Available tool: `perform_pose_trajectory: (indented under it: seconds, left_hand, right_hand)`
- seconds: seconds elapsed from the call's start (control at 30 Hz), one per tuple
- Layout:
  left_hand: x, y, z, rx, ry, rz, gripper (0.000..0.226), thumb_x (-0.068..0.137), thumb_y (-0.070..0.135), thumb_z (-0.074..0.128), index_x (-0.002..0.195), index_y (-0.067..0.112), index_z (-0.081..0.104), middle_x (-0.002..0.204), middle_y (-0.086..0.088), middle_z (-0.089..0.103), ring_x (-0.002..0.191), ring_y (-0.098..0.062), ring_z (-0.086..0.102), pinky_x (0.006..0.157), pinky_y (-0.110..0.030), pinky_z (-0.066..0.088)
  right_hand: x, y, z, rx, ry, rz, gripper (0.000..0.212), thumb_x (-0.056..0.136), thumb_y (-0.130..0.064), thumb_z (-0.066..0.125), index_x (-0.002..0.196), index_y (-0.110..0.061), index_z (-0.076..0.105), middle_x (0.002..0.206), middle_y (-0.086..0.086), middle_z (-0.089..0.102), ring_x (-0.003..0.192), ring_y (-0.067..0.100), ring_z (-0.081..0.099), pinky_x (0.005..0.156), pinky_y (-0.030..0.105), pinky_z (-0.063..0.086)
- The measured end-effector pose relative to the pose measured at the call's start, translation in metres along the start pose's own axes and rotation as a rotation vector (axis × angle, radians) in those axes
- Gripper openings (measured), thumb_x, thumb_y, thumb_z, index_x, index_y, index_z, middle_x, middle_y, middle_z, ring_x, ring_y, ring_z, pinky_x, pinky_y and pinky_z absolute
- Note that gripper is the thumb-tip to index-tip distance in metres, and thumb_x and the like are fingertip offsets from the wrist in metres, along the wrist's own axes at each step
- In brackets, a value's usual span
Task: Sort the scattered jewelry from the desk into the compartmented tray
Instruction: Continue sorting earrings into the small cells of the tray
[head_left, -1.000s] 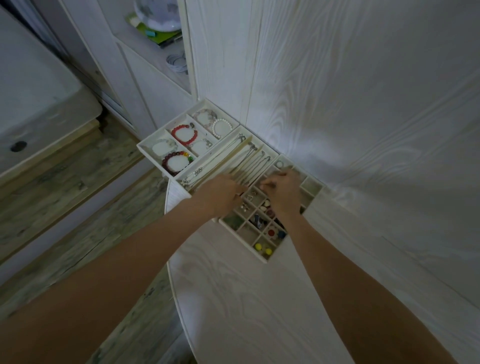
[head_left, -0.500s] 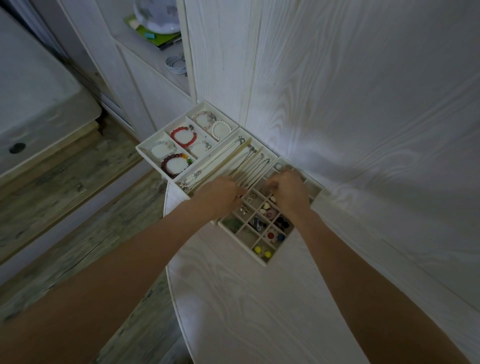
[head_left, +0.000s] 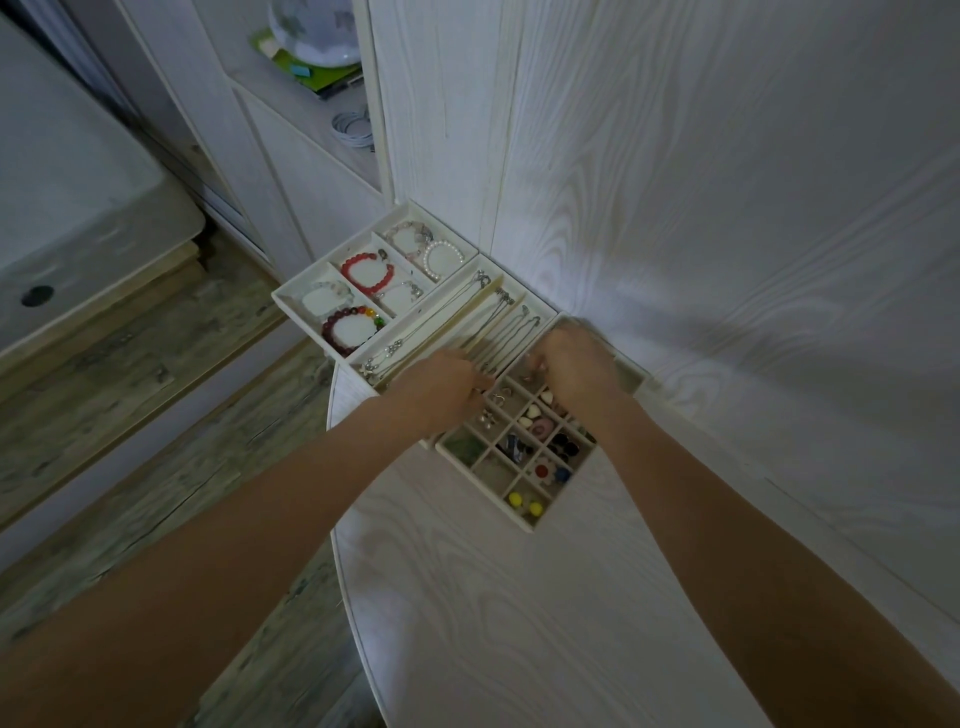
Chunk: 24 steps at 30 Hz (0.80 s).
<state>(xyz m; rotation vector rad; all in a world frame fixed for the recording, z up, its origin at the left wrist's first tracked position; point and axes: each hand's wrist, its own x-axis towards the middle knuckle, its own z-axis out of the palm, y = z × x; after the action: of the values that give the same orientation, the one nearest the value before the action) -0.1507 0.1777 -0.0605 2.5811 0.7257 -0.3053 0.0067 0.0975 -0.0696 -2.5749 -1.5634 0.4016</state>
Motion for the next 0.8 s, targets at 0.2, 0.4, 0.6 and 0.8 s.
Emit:
perform_pose_trajectory:
  seconds: [0.2,0.4,0.6,0.8]
  left_hand:
    - [0.002,0.001,0.001,0.025,0.005,0.003,0.034,0.098,0.022,0.042,0.128,0.025,0.058,0.107,-0.010,0.048,0.087,-0.018,0.046,0.078,-0.027,0.042]
    - [0.002,0.002,-0.003,-0.018,-0.012,-0.026,0.035,0.098,0.022,0.042,0.132,0.024,0.054,0.118,-0.015,0.050,0.087,-0.018,0.048,0.080,-0.028,0.042]
    - [-0.001,0.005,-0.007,-0.006,-0.042,-0.023,0.036,0.098,0.021,0.042,0.133,0.024,0.053,0.119,-0.014,0.050,0.081,-0.017,0.048,0.078,-0.027,0.043]
    - [-0.005,0.011,-0.015,-0.131,-0.052,-0.066,0.035,0.099,0.019,0.042,0.132,0.017,0.053,0.114,-0.018,0.063,0.067,-0.016,0.055,0.073,-0.025,0.045]
  right_hand:
    - [0.005,-0.005,0.003,-0.031,-0.111,-0.033,0.020,0.083,-0.009,0.067,0.103,-0.014,0.071,0.106,0.004,0.065,0.083,0.015,0.064,0.080,0.035,0.056]
    - [0.006,-0.002,0.001,-0.094,-0.141,-0.068,0.008,0.084,-0.008,0.064,0.082,-0.013,0.069,0.100,0.004,0.060,0.085,0.017,0.060,0.079,0.036,0.055]
    - [0.005,0.011,-0.001,-0.010,-0.166,-0.088,0.014,0.089,-0.010,0.059,0.088,-0.007,0.073,0.086,0.001,0.063,0.084,0.020,0.065,0.083,0.037,0.055]
    - [0.004,0.010,0.006,-0.026,-0.168,-0.155,0.017,0.088,-0.012,0.061,0.099,-0.019,0.072,0.115,0.008,0.061,0.086,0.016,0.062,0.079,0.035,0.056]
